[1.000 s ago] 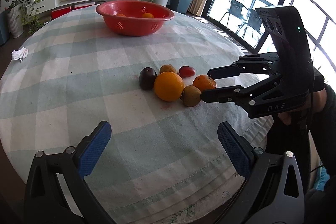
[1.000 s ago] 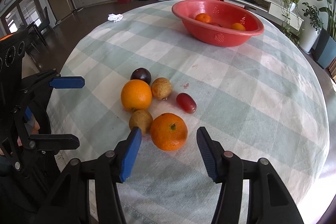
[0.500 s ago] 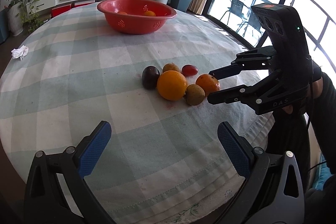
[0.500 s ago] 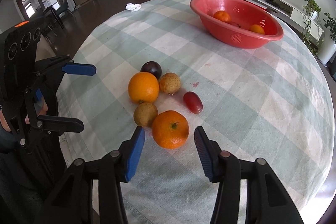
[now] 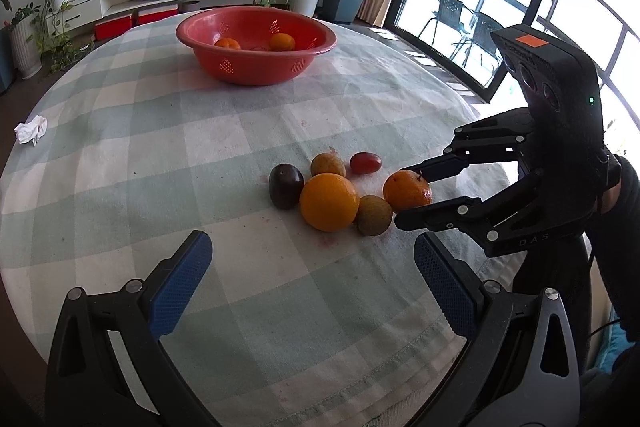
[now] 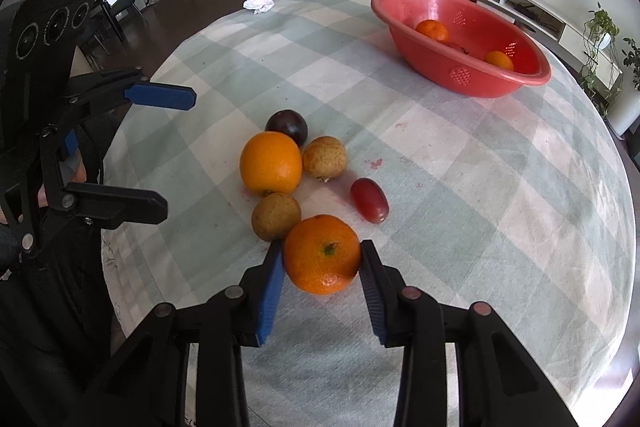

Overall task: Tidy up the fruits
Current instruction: 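Close the right gripper on a tangerine and lift it, then grasp the large orange with the left gripper while the right gripper holds the tangerine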

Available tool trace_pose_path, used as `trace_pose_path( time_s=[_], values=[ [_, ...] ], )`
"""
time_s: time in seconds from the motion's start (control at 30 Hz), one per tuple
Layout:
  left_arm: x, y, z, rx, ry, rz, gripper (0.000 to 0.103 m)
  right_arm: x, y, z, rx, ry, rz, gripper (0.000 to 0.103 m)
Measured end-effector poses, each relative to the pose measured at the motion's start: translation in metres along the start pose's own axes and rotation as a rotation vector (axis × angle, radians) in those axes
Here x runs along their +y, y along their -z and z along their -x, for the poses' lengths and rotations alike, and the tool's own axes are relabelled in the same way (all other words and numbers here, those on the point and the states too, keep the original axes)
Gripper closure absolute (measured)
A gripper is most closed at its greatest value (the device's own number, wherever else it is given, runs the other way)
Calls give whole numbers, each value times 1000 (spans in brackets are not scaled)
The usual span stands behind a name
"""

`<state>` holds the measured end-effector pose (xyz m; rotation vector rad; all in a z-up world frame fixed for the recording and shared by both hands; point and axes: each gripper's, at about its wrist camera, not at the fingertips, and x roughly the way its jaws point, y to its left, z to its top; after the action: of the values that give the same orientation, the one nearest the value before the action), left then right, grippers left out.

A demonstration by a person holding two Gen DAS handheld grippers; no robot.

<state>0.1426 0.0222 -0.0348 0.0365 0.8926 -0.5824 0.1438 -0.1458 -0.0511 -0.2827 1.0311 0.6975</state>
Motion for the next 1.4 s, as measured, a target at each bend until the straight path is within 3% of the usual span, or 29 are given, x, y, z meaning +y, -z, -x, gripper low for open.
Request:
trace_pose_path(
  time_s=[0.13, 0.33, 0.4, 0.87, 1.07, 1.4],
  values=[
    [-5, -7, -8, 2, -1, 6, 3, 3, 4, 9, -18, 20, -39, 63],
    [-7, -22, -22, 25, -22, 41, 35, -7, 16, 30, -82, 96, -195, 63],
    [-9, -25, -29, 44, -26, 46, 41, -10, 20, 35, -103, 103, -233, 63],
    [-10, -26, -44, 81, -14, 90, 42, -5, 28, 30, -124, 57, -262, 63],
    [-7, -22, -41, 69, -29, 116, 53, -4, 29, 30, -127, 51, -266, 63],
    [-9, -22, -44, 85, -23, 147, 52, -3, 29, 31, -131, 46, -268, 63]
  ],
)
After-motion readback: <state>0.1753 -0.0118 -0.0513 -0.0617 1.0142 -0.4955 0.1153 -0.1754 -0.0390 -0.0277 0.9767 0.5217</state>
